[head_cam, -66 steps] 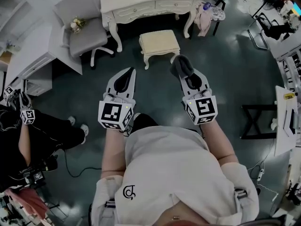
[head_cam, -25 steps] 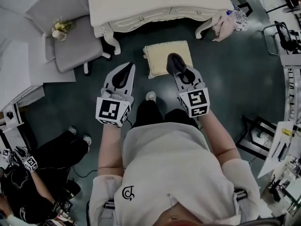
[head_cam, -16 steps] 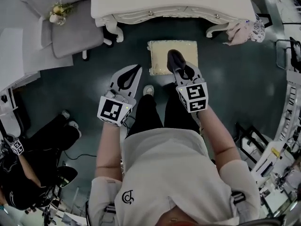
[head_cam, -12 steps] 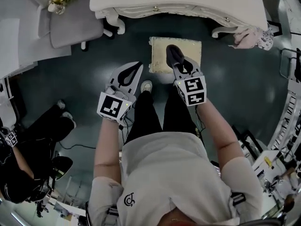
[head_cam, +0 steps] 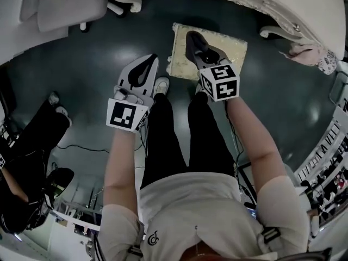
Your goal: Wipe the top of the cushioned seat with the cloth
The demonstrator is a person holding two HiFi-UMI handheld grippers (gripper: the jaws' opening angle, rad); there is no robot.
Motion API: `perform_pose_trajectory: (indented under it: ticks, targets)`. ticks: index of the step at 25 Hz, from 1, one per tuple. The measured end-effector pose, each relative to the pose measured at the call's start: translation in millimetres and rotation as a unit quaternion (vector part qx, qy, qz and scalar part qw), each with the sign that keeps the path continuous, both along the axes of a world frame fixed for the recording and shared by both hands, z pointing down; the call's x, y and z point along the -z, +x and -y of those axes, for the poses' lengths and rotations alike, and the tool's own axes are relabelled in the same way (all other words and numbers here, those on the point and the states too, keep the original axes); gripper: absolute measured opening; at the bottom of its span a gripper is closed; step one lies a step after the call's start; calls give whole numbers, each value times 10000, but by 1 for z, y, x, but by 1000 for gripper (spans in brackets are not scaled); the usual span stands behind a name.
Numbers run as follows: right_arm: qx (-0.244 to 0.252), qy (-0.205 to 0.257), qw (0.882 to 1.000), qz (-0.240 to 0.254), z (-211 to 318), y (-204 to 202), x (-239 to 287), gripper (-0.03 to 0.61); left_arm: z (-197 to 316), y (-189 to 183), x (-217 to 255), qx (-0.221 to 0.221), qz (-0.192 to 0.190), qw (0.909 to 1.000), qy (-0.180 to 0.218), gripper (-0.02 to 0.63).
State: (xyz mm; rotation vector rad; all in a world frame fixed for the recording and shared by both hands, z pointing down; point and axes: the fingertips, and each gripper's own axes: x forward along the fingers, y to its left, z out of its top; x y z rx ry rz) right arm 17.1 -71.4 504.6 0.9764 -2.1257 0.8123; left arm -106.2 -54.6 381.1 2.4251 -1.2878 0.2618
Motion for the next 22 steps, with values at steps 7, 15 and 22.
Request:
perform_pose_trajectory:
  ticks: [7, 15, 22]
  targets:
    - [-56, -431, 9990, 96, 19, -11, -83, 77, 17, 12, -67, 35, -53, 10000, -43, 11]
    - [-590, -944, 9936, 176, 33, -20, -143, 77, 21, 10, -120, 109, 41, 9998, -132, 11]
    - [-117, -728, 9966, -357, 39, -16, -160, 78, 10, 17, -133, 1, -17, 9994, -348, 11]
